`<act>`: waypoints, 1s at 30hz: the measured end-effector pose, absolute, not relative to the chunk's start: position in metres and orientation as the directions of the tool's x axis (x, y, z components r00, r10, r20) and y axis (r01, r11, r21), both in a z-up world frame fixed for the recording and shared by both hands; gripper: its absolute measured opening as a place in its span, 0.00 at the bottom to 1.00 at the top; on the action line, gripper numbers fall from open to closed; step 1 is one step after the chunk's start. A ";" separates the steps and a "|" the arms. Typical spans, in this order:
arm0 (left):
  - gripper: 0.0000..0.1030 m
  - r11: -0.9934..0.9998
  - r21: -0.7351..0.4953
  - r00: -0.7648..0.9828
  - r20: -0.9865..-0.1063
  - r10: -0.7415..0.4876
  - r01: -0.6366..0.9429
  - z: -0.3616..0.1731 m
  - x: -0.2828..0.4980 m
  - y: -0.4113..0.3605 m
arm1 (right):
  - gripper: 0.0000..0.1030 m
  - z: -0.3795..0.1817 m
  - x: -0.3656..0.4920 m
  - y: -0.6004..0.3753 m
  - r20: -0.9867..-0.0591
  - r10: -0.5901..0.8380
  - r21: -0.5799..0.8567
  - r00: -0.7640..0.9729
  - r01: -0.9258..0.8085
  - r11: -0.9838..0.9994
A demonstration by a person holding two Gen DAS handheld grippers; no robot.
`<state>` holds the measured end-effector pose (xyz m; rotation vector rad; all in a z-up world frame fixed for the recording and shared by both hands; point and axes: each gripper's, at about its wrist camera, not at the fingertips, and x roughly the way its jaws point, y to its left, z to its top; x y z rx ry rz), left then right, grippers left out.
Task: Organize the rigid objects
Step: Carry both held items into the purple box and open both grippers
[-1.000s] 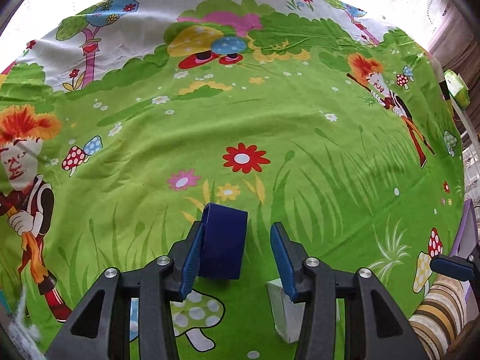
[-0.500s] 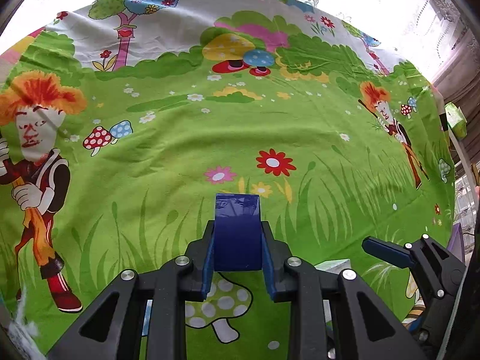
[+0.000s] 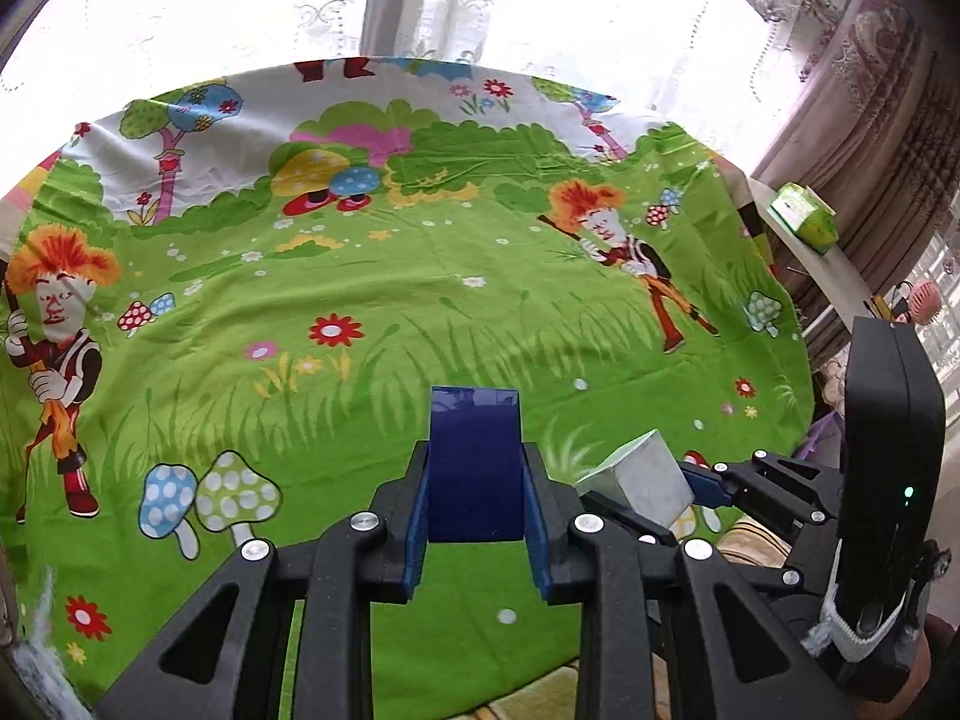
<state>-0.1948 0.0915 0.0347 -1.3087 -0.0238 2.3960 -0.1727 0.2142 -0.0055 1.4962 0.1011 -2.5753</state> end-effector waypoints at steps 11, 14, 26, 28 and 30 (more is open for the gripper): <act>0.27 -0.747 -0.240 -0.334 -0.781 0.528 -0.620 0.055 -0.071 0.268 | 0.43 0.027 -0.035 0.396 -0.839 0.107 -0.030 -0.534 -0.150 -0.988; 0.27 -0.717 -0.227 -0.308 -0.788 0.534 -0.659 0.053 -0.048 0.302 | 0.43 0.023 -0.003 0.432 -0.835 0.160 -0.043 -0.527 -0.229 -0.973; 0.30 -0.640 -0.186 -0.258 -0.805 0.535 -0.746 0.042 -0.002 0.377 | 0.44 0.004 0.055 0.510 -0.830 0.249 -0.029 -0.500 -0.407 -0.913; 0.46 -0.638 -0.183 -0.260 -0.804 0.535 -0.748 0.043 0.002 0.379 | 0.56 0.003 0.061 0.513 -0.828 0.251 -0.023 -0.502 -0.417 -0.909; 0.57 -0.637 -0.197 -0.255 -0.799 0.545 -0.745 0.043 0.003 0.379 | 0.62 0.004 0.066 0.515 -0.825 0.256 -0.021 -0.504 -0.425 -0.905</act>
